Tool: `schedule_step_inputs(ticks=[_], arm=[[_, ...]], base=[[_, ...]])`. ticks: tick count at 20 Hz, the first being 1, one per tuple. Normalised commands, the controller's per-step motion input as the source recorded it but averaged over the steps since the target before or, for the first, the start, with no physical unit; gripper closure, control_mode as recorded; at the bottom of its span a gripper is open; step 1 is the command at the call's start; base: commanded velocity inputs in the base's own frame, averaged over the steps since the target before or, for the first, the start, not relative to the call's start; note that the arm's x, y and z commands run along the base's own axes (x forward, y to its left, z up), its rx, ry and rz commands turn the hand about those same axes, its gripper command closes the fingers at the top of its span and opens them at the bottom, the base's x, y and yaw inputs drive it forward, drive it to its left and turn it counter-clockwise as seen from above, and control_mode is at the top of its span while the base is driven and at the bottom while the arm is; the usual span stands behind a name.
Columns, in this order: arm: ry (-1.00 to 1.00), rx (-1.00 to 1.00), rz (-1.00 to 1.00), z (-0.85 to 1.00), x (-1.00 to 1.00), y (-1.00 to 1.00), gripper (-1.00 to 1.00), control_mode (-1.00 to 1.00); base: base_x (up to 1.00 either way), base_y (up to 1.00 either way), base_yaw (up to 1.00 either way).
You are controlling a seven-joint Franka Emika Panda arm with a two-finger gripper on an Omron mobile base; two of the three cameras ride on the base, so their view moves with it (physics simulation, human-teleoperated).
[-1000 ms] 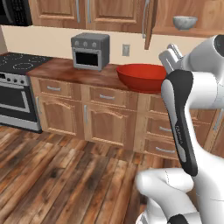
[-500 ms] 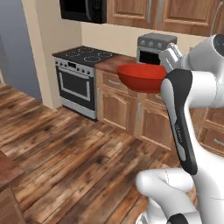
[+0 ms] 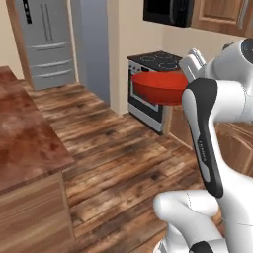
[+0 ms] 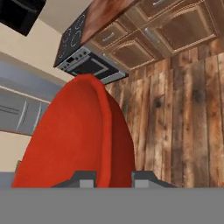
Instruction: Pick up the bowls from the cabinet and place each bowl in front of a stool on the dining counter.
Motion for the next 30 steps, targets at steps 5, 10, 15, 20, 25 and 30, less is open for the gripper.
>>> schedule_step_inputs(ticks=[5, 10, 15, 20, 25, 30], arm=[[0.0, 0.0, 0.0, 0.0, 0.0, 0.0, 1.0, 1.0], [0.0, 0.0, 0.0, 0.0, 0.0, 0.0, 1.0, 1.0], [0.0, 0.0, 0.0, 0.0, 0.0, 0.0, 1.0, 1.0], [0.0, 0.0, 0.0, 0.0, 0.0, 0.0, 1.0, 1.0], [0.0, 0.0, 0.0, 0.0, 0.0, 0.0, 1.0, 1.0], [0.0, 0.0, 0.0, 0.0, 0.0, 0.0, 1.0, 1.0]], base=[[0.0, 0.39, 0.47], [0.01, 0.39, 0.46], [0.0, 0.32, 0.45], [0.01, 0.3, 0.42], [0.02, 0.16, 0.4], [0.05, 0.04, 0.4]])
